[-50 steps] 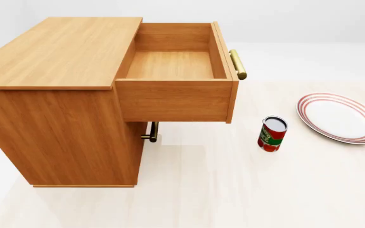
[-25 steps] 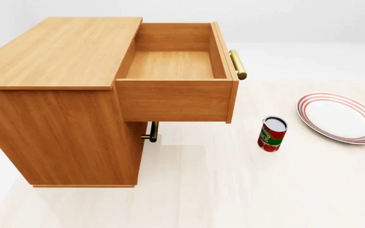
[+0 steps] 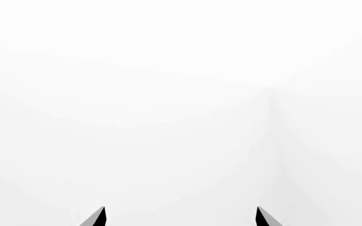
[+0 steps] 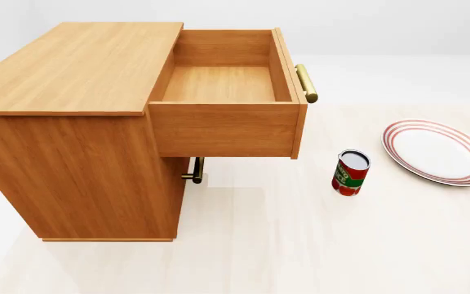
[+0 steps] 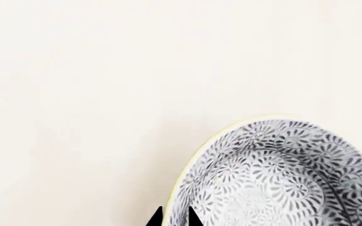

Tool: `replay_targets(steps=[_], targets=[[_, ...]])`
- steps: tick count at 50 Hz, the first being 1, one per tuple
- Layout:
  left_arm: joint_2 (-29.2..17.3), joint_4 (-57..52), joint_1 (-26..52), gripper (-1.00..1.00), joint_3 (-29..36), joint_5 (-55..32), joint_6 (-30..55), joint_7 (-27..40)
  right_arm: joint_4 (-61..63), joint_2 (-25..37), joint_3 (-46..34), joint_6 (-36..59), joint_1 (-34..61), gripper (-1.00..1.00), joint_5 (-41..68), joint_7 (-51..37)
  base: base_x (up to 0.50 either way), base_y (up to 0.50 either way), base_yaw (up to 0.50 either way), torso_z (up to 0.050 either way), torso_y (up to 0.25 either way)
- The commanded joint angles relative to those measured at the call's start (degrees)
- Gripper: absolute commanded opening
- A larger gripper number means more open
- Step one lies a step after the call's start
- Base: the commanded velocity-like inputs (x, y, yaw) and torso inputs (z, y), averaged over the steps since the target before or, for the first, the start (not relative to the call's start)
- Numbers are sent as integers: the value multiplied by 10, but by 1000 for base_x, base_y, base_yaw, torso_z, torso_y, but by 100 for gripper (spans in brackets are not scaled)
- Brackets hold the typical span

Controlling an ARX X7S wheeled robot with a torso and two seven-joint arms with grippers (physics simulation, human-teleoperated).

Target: Put the bowl in the top drawer of the cabinet.

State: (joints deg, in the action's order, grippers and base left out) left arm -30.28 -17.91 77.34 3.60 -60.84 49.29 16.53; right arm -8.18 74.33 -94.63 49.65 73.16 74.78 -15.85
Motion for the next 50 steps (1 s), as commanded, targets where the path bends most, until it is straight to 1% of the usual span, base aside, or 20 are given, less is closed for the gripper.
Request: replay_targets(steps=[1, 8, 13, 18, 20, 23, 26, 27, 28, 31, 33, 35, 36, 38, 42, 46, 50], targets=[[-1, 1, -6, 100, -1, -1, -4, 0, 27, 45, -15, 21, -29, -100, 23, -24, 0, 0, 0, 0, 0], [0, 4, -9, 100, -1, 3, -10, -3, 119, 100, 25, 118, 49, -100, -13, -22, 0, 0, 0, 0, 0], [2, 7, -14, 100, -1, 7, -18, -7, 202, 152, 70, 209, 107, -100, -75, 29, 0, 0, 0, 0, 0], [3, 7, -15, 100, -4, 3, -20, -6, 251, 157, 118, 295, 153, -100, -146, 102, 0, 0, 0, 0, 0], [3, 6, -15, 100, -5, 1, -20, -5, 263, 157, 128, 313, 163, -100, -162, 119, 0, 0, 0, 0, 0], [1, 4, -15, 100, -9, -4, -18, -2, 313, 157, 151, 365, 185, -100, -230, 197, 0, 0, 0, 0, 0], [0, 2, -14, 100, -12, -9, -17, 0, 350, 157, 161, 393, 193, -100, -303, 277, 0, 0, 0, 0, 0], [-1, 1, -14, 100, -14, -11, -16, 1, 366, 156, 163, 402, 195, -100, -351, 324, 0, 0, 0, 0, 0], [-1, 1, -14, 100, -14, -12, -16, 2, 376, 156, 161, 403, 194, -100, -407, 376, 0, 0, 0, 0, 0], [-1, 2, -15, 100, -15, -11, -19, 0, 402, 157, 159, 402, 191, -100, -655, 616, 0, 0, 0, 0, 0], [-1, 3, -17, 100, -16, -10, -21, 0, 403, 157, 158, 384, 190, -100, -811, 754, 0, 0, 0, 0, 0], [-1, 3, -18, 100, -17, -11, -22, 0, 391, 157, 165, 347, 196, -100, -910, 853, 0, 0, 0, 0, 0], [-1, 2, -18, 100, -17, -12, -23, 0, 385, 157, 171, 327, 201, -100, -942, 887, 0, 0, 0, 0, 0], [-1, 2, -18, 100, -19, -13, -23, 0, 376, 151, 180, 291, 211, -100, -979, 933, 0, 0, 0, 0, 0], [0, 2, -19, 100, -21, -16, -25, 0, 338, 106, 196, 224, 245, -100, -1028, 1000, 0, 0, 0, 0, 0], [-1, 2, -19, 100, -24, -18, -28, 0, 288, 24, 192, 193, 277, -100, -1058, 1025, 0, 0, 0, 0, 0], [-1, 2, -21, 100, -26, -17, -32, -2, 224, -76, 192, 159, 310, -100, -1048, 1030, 0, 0, 0, 0, 0]])
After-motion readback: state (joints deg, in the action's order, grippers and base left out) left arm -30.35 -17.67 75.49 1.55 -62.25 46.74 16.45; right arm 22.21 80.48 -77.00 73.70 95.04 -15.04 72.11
